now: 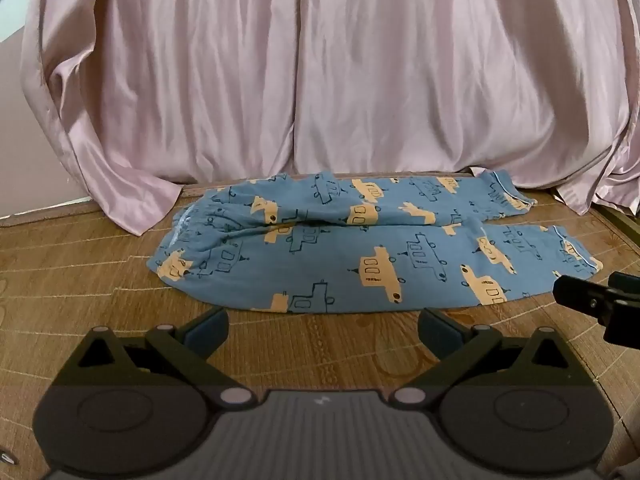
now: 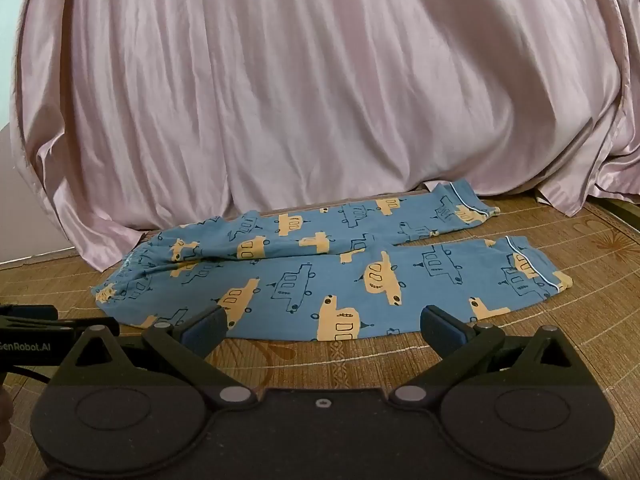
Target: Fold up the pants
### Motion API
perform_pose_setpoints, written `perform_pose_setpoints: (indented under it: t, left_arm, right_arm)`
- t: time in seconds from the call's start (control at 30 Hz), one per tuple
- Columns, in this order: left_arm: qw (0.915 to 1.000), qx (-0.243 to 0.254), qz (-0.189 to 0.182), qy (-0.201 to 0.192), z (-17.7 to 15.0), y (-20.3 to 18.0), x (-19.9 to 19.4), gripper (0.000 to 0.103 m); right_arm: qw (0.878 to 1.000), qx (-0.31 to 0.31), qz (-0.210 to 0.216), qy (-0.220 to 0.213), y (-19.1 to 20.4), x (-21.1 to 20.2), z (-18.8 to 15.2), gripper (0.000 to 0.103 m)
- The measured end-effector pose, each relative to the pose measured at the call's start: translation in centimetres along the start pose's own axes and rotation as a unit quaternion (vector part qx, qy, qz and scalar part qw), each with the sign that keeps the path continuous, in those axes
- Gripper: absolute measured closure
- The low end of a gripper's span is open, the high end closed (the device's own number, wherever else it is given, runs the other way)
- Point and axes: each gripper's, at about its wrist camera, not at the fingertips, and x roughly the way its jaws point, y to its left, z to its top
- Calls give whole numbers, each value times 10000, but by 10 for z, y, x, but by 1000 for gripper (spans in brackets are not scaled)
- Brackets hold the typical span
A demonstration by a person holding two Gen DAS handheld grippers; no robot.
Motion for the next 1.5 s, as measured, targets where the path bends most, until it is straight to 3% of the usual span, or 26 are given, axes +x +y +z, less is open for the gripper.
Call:
perform_pose_setpoints:
  t: [1.5]
  left_arm:
    - [10000,20,27,-40,3,1,-1,0]
  right_arm:
    - [10000,-7,20,4,-1,0,1,1]
